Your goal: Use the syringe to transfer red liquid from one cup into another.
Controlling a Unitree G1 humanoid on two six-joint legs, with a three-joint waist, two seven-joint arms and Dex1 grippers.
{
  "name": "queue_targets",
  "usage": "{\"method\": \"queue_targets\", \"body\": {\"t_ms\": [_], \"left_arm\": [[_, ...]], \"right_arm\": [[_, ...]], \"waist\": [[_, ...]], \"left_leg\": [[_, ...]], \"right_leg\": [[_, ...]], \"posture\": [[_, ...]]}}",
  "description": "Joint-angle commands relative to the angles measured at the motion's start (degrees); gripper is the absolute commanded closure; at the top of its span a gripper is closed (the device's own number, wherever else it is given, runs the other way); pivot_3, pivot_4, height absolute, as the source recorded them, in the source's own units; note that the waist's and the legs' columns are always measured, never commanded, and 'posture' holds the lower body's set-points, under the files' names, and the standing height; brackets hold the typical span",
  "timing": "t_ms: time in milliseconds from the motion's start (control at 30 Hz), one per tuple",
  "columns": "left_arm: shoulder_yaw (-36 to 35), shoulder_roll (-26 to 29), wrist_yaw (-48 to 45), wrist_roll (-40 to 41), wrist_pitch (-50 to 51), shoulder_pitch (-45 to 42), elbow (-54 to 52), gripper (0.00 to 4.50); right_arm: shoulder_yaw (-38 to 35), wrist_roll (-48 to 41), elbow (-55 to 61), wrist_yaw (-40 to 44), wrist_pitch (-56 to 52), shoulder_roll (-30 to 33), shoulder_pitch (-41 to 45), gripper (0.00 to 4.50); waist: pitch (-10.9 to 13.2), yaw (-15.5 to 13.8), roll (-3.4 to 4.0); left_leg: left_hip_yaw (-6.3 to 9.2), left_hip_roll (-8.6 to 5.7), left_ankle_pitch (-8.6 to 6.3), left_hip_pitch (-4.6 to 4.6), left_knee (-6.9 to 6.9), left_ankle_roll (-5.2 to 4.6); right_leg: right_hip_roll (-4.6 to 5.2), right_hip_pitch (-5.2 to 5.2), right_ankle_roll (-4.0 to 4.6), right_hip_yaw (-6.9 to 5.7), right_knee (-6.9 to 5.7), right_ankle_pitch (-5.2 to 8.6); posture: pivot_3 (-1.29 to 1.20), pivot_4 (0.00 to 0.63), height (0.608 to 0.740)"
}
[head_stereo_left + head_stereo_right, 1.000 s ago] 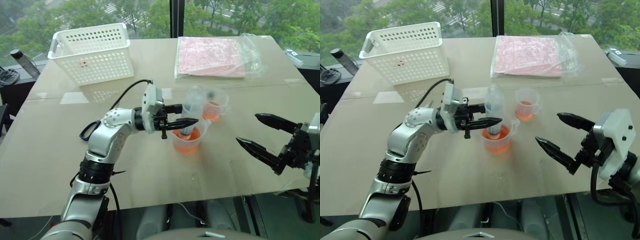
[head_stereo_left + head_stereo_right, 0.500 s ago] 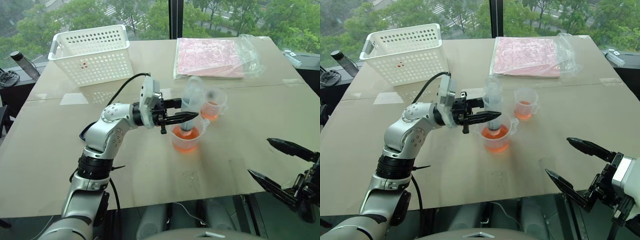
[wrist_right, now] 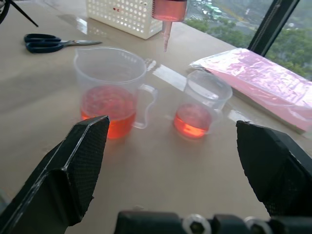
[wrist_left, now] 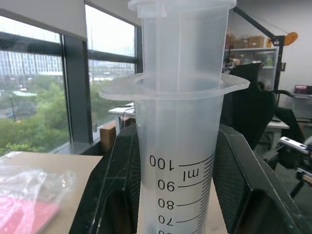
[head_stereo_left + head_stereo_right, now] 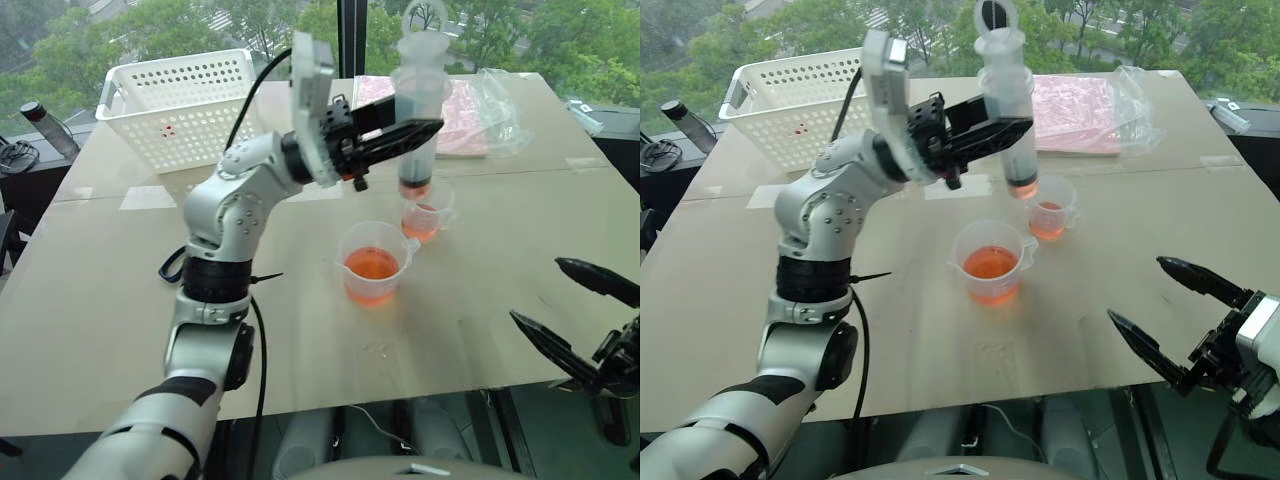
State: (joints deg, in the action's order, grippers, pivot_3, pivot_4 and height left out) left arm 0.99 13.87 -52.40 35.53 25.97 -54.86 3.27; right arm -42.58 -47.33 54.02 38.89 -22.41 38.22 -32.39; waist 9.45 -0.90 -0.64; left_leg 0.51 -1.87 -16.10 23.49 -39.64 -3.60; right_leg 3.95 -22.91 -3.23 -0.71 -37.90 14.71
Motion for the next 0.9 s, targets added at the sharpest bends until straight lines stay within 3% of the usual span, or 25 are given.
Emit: {"method": "queue_targets", "body": {"t_ms": [33,200,467,800,900], "left_arm": [[2.3,-4.7,2.2,-9.3,-14.7,-5.3,10.3,3.07],[1.8,-9.1,1.3,-12.2,-21.1,-7.8,22.2,3.07],[2.8,-10.6,-3.5,-17.4,-30.7,-4.4,33.2,3.07],[1.8,-12.1,-4.5,-19.1,-34.5,-4.0,38.8,3.07],[2.1,-12.2,-5.1,-19.7,-35.0,-4.3,39.7,3.07]], "right_arm": [[1.8,1.5,-1.2,-4.9,-2.4,1.0,2.4,0.04],[4.3,2.3,-1.0,-8.7,-4.4,1.8,6.3,0.04],[6.7,1.7,-2.3,-14.7,-8.3,3.0,13.8,0.04],[8.3,-0.5,-5.3,-17.7,-15.2,7.3,19.6,0.04],[9.8,-5.4,-7.7,-20.8,-20.0,10.2,26.8,0.04]], "waist": [[0.0,-0.2,-0.01],[0.0,0.1,-0.01],[0.0,0.1,0.00],[0.0,0.1,-0.01],[0.0,0.3,0.00]], "left_leg": [[-0.01,-0.04,0.00,0.01,0.00,-0.01],[-0.03,-0.07,0.00,0.05,0.01,-0.02],[-0.05,-0.05,0.00,0.12,0.04,-0.02],[-0.05,-0.06,-0.01,0.19,0.01,-0.04],[-0.09,-0.05,-0.01,0.15,0.01,-0.04]], "right_leg": [[-0.10,0.00,0.00,0.00,-0.01,0.00],[-0.08,-0.03,-0.01,0.03,0.02,0.00],[-0.12,-0.13,-0.01,0.02,0.01,0.00],[-0.11,-0.17,-0.01,-0.02,0.00,0.00],[-0.12,-0.17,-0.01,-0.02,-0.04,0.00]], "posture": [[0.00,0.150,0.740],[0.00,0.150,0.740],[0.00,0.150,0.740],[0.00,0.150,0.740],[0.00,0.150,0.740]]}}
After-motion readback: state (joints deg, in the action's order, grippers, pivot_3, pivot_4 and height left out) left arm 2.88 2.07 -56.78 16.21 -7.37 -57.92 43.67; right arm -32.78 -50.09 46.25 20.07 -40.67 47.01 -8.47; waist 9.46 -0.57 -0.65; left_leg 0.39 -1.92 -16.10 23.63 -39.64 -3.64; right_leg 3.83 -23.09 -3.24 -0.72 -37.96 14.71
